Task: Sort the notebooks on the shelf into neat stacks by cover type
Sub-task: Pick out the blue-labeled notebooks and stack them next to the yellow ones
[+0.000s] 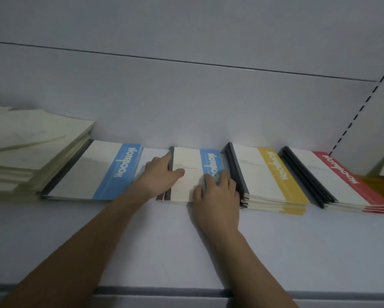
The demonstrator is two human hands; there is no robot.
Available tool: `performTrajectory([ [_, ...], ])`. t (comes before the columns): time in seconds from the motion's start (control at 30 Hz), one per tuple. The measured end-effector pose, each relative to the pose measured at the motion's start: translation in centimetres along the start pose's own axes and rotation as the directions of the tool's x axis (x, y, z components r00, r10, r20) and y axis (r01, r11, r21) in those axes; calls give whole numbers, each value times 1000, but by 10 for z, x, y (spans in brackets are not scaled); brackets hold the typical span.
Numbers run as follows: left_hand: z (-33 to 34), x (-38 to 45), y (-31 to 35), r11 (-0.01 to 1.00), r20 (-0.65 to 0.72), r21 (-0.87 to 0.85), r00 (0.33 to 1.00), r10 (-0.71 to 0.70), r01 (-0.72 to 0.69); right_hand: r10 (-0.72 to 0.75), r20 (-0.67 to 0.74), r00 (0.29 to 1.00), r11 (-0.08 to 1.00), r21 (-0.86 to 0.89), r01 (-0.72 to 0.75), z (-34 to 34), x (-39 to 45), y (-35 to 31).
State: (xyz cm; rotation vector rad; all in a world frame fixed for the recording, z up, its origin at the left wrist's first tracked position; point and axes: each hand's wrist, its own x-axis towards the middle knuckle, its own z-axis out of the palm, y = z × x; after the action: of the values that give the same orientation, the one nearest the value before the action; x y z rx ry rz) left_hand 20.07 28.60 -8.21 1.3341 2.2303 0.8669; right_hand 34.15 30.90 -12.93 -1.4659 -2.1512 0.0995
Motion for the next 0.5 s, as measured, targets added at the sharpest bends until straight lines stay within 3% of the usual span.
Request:
performTrajectory([
  [0.17, -5, -10, -4, 994, -45, -100, 999, 30, -34, -46, 117, 992, 998, -28, 50, -7, 0, 3],
  [0.33, -3, -7, -9, 996, -57, -89, 998, -19, 14, -59, 130, 990, 996, -54, 67, -7, 0, 1],
  [0.5, 3, -8, -9, 999, -91, -32, 995, 32, -35, -48, 58, 997, 998, -38, 50, -2, 1, 1],
])
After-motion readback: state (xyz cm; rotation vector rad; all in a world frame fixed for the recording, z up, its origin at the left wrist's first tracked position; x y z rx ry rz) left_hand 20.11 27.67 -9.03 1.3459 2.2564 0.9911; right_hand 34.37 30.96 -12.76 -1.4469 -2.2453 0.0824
